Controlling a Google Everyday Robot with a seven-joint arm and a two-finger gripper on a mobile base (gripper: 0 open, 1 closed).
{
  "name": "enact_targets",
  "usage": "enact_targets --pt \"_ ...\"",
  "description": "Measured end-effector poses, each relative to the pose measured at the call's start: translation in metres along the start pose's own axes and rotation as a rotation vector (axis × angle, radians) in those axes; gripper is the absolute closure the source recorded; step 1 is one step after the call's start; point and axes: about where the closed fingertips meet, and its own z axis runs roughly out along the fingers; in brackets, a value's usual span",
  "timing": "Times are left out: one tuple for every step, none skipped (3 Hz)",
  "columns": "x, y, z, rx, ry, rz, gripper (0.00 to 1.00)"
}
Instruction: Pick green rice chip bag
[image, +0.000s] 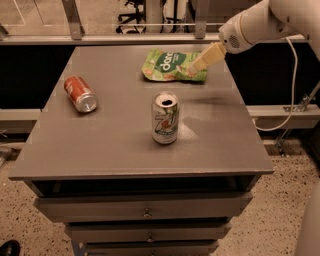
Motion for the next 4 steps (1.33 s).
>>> enact_targets --pt "0.005 -0.017 0.021 0.004 -0.027 0.078 0.00" --pt "0.012 -0.026 0.043 0.000 -0.024 0.112 0.00" --pt "0.018 -0.023 0.062 -0.018 -0.015 0.124 0.00" --pt "0.022 -0.017 0.077 -0.035 -0.013 0.137 0.16"
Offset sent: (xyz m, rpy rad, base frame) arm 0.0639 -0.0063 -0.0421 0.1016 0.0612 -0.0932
